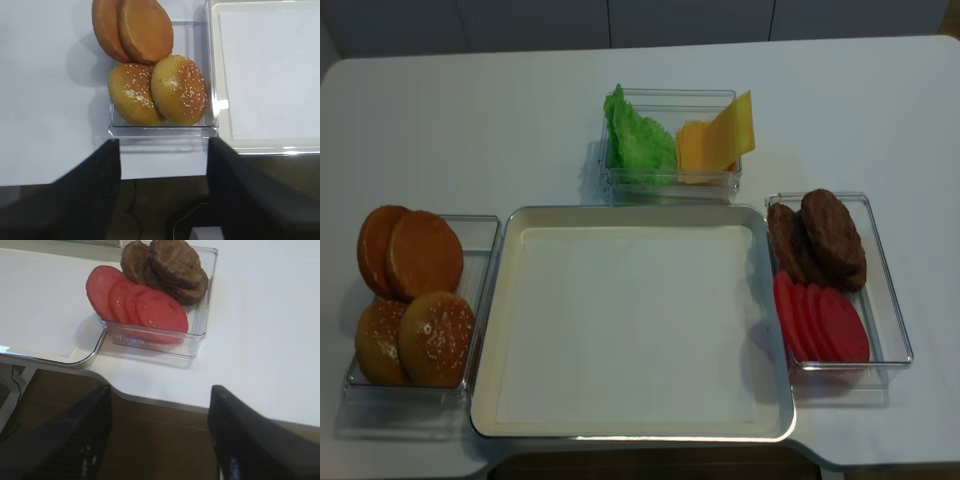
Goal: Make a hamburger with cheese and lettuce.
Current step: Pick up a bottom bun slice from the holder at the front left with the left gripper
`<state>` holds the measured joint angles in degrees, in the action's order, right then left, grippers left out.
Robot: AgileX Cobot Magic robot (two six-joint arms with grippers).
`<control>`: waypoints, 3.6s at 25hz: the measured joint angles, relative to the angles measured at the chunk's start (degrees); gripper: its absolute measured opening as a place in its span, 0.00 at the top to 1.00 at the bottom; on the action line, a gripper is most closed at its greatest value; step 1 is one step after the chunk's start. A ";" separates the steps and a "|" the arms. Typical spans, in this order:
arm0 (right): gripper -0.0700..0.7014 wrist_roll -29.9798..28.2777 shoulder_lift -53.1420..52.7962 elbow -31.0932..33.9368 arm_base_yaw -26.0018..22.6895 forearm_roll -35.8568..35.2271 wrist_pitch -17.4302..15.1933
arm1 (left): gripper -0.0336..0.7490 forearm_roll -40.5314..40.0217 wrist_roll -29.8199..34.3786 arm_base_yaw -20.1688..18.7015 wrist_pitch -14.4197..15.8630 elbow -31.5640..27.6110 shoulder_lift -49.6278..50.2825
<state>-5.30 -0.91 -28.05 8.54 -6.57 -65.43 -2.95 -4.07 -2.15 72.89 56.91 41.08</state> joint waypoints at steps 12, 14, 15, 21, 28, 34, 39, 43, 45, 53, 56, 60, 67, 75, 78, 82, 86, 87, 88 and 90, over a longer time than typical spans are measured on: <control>0.29 0.00 0.00 0.00 0.00 0.00 0.00 | 0.44 -8.45 0.00 0.00 -0.77 6.56 17.56; 0.29 0.00 0.00 0.00 0.00 0.00 0.00 | 0.44 -9.62 0.00 0.00 -0.84 6.56 19.61; 0.29 0.00 0.00 0.00 0.00 0.00 0.00 | 0.44 -10.14 0.00 0.00 -0.89 6.56 20.70; 0.29 0.00 0.00 0.00 0.00 0.00 0.00 | 0.44 -11.06 0.71 2.17 -0.99 9.89 26.98; 0.29 0.00 0.00 0.00 0.00 0.00 0.00 | 0.44 -11.57 0.34 2.63 -1.30 15.08 30.80; 0.29 0.00 0.00 0.00 0.00 0.00 0.00 | 0.44 -3.06 6.56 6.97 -1.30 16.80 34.29; 0.29 0.00 0.00 0.00 0.00 0.00 0.00 | 0.44 4.78 13.50 13.54 -1.30 19.58 39.69; 0.29 0.00 0.00 0.00 0.00 0.00 0.00 | 0.44 7.91 16.10 15.03 -1.41 21.32 42.91; 0.29 0.00 0.00 0.00 0.00 0.00 0.00 | 0.44 9.35 17.93 15.89 -1.45 21.91 44.85; 0.29 0.00 0.00 0.00 0.00 0.00 0.00 | 0.44 10.83 20.73 19.78 -1.81 22.48 49.06; 0.29 0.00 0.00 0.00 0.00 0.00 0.00 | 0.44 13.94 23.16 20.03 -1.81 22.58 50.10; 0.29 0.13 0.00 0.00 0.00 0.00 0.00 | 0.44 15.24 24.38 20.03 -2.05 22.60 51.42; 0.29 0.13 0.00 0.00 0.00 0.00 0.00 | 0.44 16.19 25.24 20.03 -2.17 23.62 53.99; 0.29 0.13 0.00 0.00 0.00 0.00 0.00 | 0.44 15.10 25.27 20.13 -2.39 24.37 56.48; 0.29 0.13 0.00 0.00 0.00 0.00 0.00 | 0.44 15.10 25.27 20.12 -2.39 24.37 57.68; 0.29 0.13 0.00 0.00 0.00 0.00 0.00 | 0.44 15.22 25.27 20.12 -2.50 24.62 58.44; 0.29 0.13 0.00 0.00 0.00 0.00 0.00 | 0.44 16.17 25.27 20.12 -2.50 24.73 58.72; 0.29 0.13 0.00 0.00 0.00 0.00 0.00 | 0.44 16.17 25.27 20.12 -2.50 24.73 58.83; 0.29 0.13 0.00 0.00 0.00 0.00 0.00 | 0.44 16.17 25.27 20.12 -2.50 24.73 58.83; 0.29 0.13 0.00 0.00 0.00 0.00 0.00 | 0.44 16.42 25.27 20.12 -2.50 24.73 58.83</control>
<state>-5.17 -0.91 -28.05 8.54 -6.57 -65.43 13.47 21.19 17.98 70.39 81.64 99.91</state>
